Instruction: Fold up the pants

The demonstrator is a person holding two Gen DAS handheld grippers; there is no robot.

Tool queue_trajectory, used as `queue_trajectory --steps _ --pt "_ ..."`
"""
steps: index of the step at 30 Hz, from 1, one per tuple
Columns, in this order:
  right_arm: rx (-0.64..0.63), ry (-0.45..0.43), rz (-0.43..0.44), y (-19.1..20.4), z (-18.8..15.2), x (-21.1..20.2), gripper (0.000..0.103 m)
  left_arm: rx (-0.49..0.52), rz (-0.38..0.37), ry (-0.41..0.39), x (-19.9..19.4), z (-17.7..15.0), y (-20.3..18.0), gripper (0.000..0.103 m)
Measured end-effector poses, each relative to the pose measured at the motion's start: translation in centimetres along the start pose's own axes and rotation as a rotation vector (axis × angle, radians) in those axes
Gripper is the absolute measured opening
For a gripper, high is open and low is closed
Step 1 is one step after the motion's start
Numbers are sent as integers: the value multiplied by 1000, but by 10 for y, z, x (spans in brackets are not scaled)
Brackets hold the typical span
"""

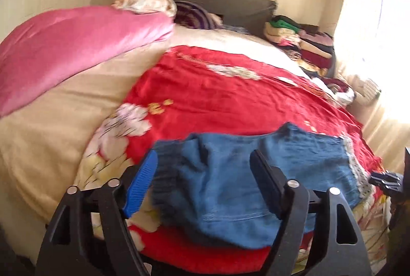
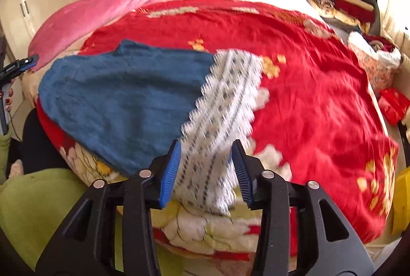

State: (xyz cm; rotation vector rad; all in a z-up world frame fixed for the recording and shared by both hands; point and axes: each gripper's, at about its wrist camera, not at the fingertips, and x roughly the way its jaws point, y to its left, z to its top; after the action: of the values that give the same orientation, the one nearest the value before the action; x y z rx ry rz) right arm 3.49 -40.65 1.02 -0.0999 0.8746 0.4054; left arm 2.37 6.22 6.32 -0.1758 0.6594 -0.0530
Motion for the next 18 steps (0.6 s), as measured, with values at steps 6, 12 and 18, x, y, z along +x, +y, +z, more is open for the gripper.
queue_trajectory --steps 6,12,18 --pt "-19 -41 23 7 37 19 42 126 -136 79 50 25 -62 83" --pt "122 -63 27 -44 85 41 42 182 -220 192 125 41 -99 83" --pt "186 34 110 -80 106 92 42 181 -252 309 198 37 -111 83"
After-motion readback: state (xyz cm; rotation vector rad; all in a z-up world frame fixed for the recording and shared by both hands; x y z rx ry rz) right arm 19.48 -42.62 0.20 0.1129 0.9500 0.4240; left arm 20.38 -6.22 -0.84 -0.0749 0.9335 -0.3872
